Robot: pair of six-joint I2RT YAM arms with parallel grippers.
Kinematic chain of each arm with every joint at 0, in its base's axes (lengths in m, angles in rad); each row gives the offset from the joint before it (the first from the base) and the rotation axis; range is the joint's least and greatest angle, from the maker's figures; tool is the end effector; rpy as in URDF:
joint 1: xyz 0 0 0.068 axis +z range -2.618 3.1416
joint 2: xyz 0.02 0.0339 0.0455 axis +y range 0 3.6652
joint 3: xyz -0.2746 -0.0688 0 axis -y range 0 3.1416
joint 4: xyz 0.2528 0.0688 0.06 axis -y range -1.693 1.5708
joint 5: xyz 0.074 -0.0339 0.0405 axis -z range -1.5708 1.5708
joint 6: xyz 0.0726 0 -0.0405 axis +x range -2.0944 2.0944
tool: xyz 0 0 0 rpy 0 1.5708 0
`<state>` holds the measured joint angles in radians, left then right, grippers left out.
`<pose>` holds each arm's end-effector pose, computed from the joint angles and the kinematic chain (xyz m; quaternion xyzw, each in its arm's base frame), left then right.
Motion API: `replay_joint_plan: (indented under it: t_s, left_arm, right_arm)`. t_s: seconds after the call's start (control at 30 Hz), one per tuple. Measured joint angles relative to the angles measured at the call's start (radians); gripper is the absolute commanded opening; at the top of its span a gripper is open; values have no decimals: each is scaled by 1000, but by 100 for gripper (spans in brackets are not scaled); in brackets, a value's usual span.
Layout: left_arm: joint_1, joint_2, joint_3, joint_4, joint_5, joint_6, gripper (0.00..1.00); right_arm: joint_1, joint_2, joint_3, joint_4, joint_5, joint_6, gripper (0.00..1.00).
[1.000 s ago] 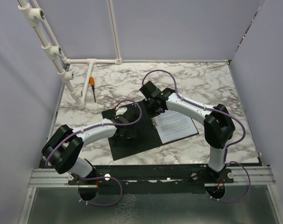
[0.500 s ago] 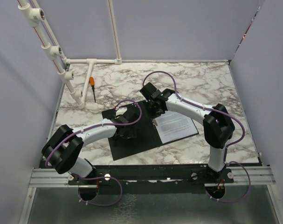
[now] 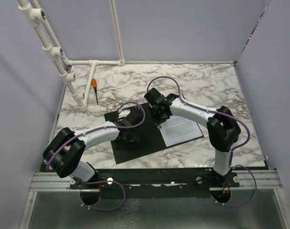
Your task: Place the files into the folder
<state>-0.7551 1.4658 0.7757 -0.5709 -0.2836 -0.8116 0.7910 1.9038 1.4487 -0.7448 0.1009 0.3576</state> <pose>0.2092 -0.1690 0.1351 -0.0494 0.9771 -0.0088 0.2067 0.2978 0.2908 0.1795 -0.2020 0.9606 0.0584 0.1815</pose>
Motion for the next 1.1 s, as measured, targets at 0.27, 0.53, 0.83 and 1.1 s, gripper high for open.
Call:
replay_joint_plan:
  t_s: [0.27, 0.53, 0.83, 1.1]
  left_arm:
    - [0, 0, 0, 5, 0, -3, 99]
    - [0, 0, 0, 5, 0, -11, 99]
    - [2, 0, 0, 5, 0, -15, 99]
    - [2, 0, 0, 6, 0, -16, 99]
  right_arm:
    - [0, -20, -76, 45, 0, 0, 1]
    - [0, -29, -129, 90, 1, 0, 1]
    - [0, -29, -164, 126, 9, 2, 1]
    - [0, -19, -187, 156, 5, 8, 1]
